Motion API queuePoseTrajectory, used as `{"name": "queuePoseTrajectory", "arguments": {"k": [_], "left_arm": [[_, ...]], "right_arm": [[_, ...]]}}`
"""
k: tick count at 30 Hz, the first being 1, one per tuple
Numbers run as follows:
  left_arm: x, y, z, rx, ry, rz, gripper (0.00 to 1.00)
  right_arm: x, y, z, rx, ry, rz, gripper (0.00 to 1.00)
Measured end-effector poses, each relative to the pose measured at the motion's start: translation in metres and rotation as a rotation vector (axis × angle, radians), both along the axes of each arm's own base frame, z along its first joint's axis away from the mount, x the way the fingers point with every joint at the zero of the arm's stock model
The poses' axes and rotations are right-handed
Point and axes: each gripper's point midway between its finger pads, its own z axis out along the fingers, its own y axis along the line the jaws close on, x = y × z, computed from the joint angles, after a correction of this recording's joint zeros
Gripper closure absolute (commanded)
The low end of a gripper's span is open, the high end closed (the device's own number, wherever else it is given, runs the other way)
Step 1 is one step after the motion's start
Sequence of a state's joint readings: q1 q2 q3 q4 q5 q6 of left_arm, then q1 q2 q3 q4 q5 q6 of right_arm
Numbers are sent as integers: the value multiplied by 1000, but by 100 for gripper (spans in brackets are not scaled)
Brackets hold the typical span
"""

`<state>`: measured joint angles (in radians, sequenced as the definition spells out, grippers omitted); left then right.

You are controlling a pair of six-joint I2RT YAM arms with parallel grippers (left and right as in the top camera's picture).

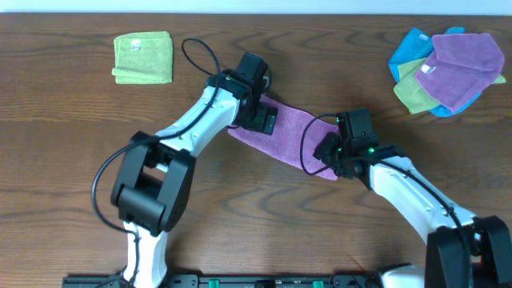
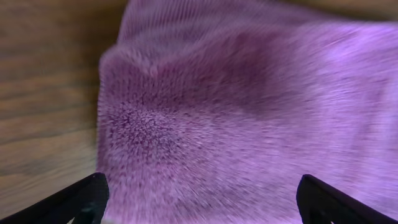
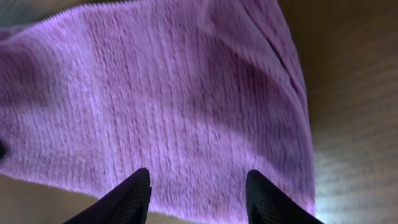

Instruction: Fold the cloth

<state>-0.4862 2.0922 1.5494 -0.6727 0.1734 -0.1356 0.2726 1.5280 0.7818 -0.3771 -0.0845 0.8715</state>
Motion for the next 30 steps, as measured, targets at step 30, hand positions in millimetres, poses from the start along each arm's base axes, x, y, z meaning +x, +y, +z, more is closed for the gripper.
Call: {"name": "queuePoseTrajectory", "arguments": {"k": [30], "left_arm": [[-62, 30, -28, 192, 256, 27, 18]], "right_arm": [[53, 3, -24, -193, -209, 295, 50]]}}
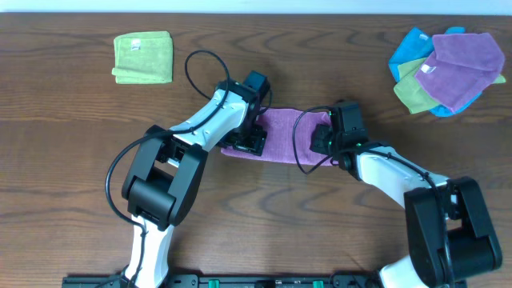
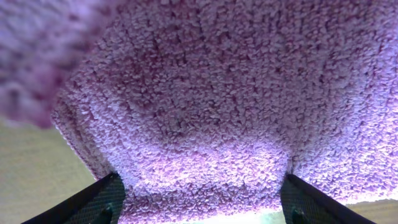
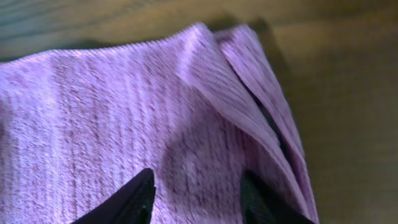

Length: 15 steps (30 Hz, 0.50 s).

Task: Fold the cloth
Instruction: 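Press the folded cloth flat and open both grippers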

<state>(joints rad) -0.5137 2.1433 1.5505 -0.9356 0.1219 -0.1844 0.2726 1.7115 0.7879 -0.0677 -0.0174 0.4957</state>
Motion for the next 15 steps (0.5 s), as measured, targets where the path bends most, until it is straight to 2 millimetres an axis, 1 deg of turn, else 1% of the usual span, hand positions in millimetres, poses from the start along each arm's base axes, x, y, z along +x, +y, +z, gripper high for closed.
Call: {"name": "queuePoseTrajectory", "arguments": {"k": [3, 4, 5, 6, 7, 9, 10, 12, 13, 15], "left_arm": [[-8, -3, 1, -18, 40, 19, 17], [-11, -3, 1, -23, 52, 25, 17], [-13, -4, 2, -29, 64, 31, 11], [-14, -5, 2, -34, 71, 36, 7], [-15, -6, 2, -37, 73, 42, 6], [-15, -6, 2, -37, 74, 52, 5], [-15, -5, 2, -33, 73, 55, 5], [-13, -3, 3, -23, 70, 57, 4], [-10, -3, 5, -24, 61, 59, 2], [-1, -5, 12, -37, 34, 65, 3]], "right_arm": [[7, 2, 5, -27, -47, 60, 44], [9, 3, 6, -33, -58, 79, 40], [10, 5, 8, -38, -69, 98, 34], [11, 6, 8, -45, -76, 118, 22], [10, 7, 8, -42, -73, 129, 13], [5, 9, 5, -37, -55, 155, 4], [2, 10, 4, -35, -41, 164, 1], [-6, 10, 2, -34, -7, 177, 1], [-10, 10, 3, -34, 13, 179, 1], [-13, 8, 13, -40, 27, 177, 1]]}}
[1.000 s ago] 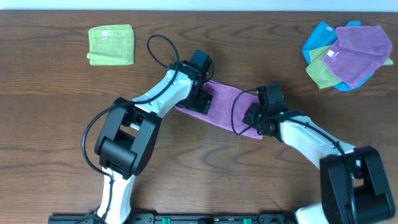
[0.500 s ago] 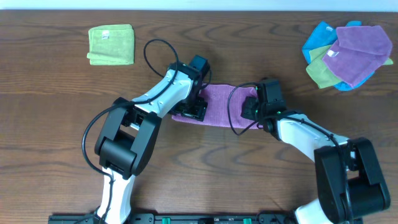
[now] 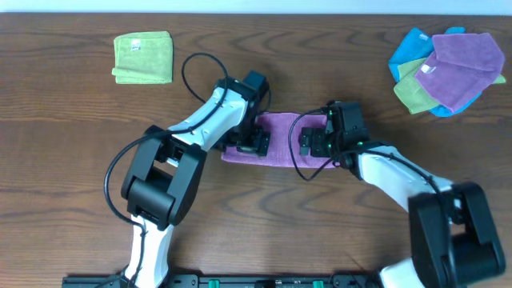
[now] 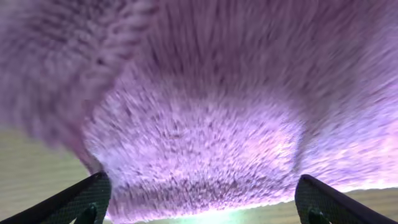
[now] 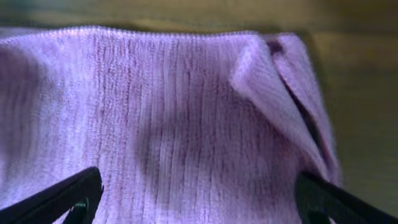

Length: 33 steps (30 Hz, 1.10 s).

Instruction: Fold the cloth

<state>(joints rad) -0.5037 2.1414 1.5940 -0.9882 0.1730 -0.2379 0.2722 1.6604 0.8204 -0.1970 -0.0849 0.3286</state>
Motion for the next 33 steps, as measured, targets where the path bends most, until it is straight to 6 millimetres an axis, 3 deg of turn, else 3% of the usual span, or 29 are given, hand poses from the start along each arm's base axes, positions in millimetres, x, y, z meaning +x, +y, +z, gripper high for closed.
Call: {"name": "queuePoseTrajectory", "arguments": {"k": [4, 6, 10, 18, 24, 30, 33], "left_arm": [[20, -4, 25, -31, -66, 16, 3], [22, -4, 36, -36, -79, 19, 4], [19, -6, 42, -34, -74, 30, 5], [34, -33, 44, -93, -168, 17, 4], [27, -46, 43, -95, -165, -13, 5], [22, -45, 28, -65, -136, -22, 5], [17, -41, 16, -36, -99, -22, 4]], "right_arm": [[-1, -4, 37, -11, -24, -10, 1], [-4, -8, 44, -22, -18, -18, 1], [-16, -21, 34, -61, 45, -42, 3], [-2, -43, 11, -64, 62, -99, 4], [-6, -44, -15, -39, 130, -94, 4], [-6, -41, -16, -26, 134, -87, 4], [-5, -41, -16, -26, 130, -83, 13]]}}
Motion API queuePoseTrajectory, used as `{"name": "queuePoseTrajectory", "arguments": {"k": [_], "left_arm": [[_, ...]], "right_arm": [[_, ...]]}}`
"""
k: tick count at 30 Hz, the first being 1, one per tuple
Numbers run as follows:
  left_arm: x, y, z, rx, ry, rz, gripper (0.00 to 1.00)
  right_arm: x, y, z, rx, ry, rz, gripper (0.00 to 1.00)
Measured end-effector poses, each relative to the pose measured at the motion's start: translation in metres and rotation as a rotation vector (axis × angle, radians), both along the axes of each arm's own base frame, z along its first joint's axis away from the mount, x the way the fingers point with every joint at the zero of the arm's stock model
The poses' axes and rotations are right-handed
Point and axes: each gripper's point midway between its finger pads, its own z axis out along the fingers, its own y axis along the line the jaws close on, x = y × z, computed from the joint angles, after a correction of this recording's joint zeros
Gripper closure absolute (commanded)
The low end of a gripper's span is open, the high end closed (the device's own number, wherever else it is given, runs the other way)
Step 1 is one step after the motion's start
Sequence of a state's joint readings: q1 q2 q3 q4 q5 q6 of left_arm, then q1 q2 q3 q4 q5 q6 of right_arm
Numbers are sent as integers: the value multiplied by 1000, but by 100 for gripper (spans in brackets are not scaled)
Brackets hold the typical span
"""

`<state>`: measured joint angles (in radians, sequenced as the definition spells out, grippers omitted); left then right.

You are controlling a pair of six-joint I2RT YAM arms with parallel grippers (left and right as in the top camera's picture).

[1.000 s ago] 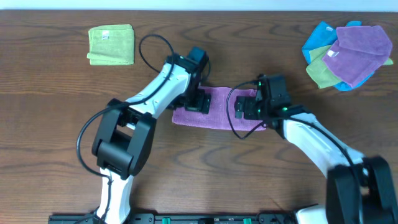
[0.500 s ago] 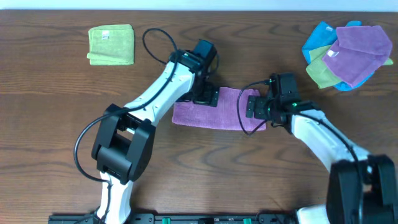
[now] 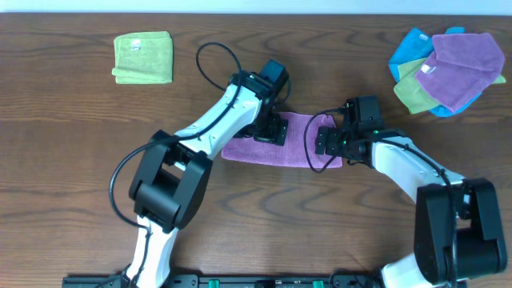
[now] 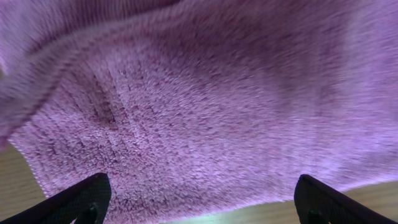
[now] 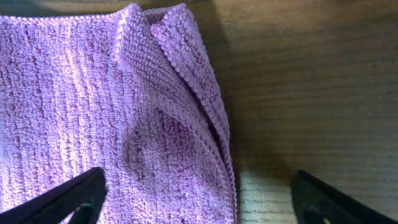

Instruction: Fold the cloth

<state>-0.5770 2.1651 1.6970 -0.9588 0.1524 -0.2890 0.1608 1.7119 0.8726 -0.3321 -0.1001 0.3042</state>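
A purple cloth [image 3: 292, 144] lies folded in a flat rectangle on the wooden table [image 3: 80, 184]. My left gripper [image 3: 270, 128] hovers low over its far left part, fingers wide open. In the left wrist view the purple cloth [image 4: 199, 93] fills the frame, and the left gripper [image 4: 199, 205] has nothing between its fingers. My right gripper [image 3: 326, 142] is at the cloth's right end, open. Under the right gripper [image 5: 202, 202], the cloth's layered right edge [image 5: 186, 93] lies with bare wood beside it.
A folded green cloth [image 3: 142, 58] lies at the far left. A heap of blue, green and purple cloths [image 3: 448, 68] sits at the far right corner. The arms' cables loop above the cloth's far side.
My left gripper has shifted right and farther over the cloth. My right gripper has moved a little right, to the cloth's right edge. Both stay open and the cloth lies still.
The cloth first lay as a long slanted strip between both grippers, the right fingers close together over it. Then it lay level and shorter with both grippers on it. Then both grippers stood wide open over it, as they do now.
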Motion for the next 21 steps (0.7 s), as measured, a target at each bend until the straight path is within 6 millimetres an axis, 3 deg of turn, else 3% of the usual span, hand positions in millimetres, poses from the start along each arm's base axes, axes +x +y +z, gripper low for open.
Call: {"name": "queuePoseTrajectory", "arguments": {"k": [4, 15, 16, 19, 21], "left_arm": [[-4, 4, -18, 30, 40, 0, 5], [-5, 5, -24, 42, 51, 0, 5], [-5, 5, -24, 42, 51, 0, 5], [-5, 5, -24, 41, 51, 0, 5], [-6, 5, -24, 41, 52, 0, 5]], "right_arm": [[0, 0, 0, 1, -1, 4, 34], [15, 7, -7, 23, -15, 15, 42], [16, 7, -6, 23, -17, 15, 50], [16, 6, -8, 22, -16, 16, 89], [15, 8, -10, 34, -8, 23, 98]]}}
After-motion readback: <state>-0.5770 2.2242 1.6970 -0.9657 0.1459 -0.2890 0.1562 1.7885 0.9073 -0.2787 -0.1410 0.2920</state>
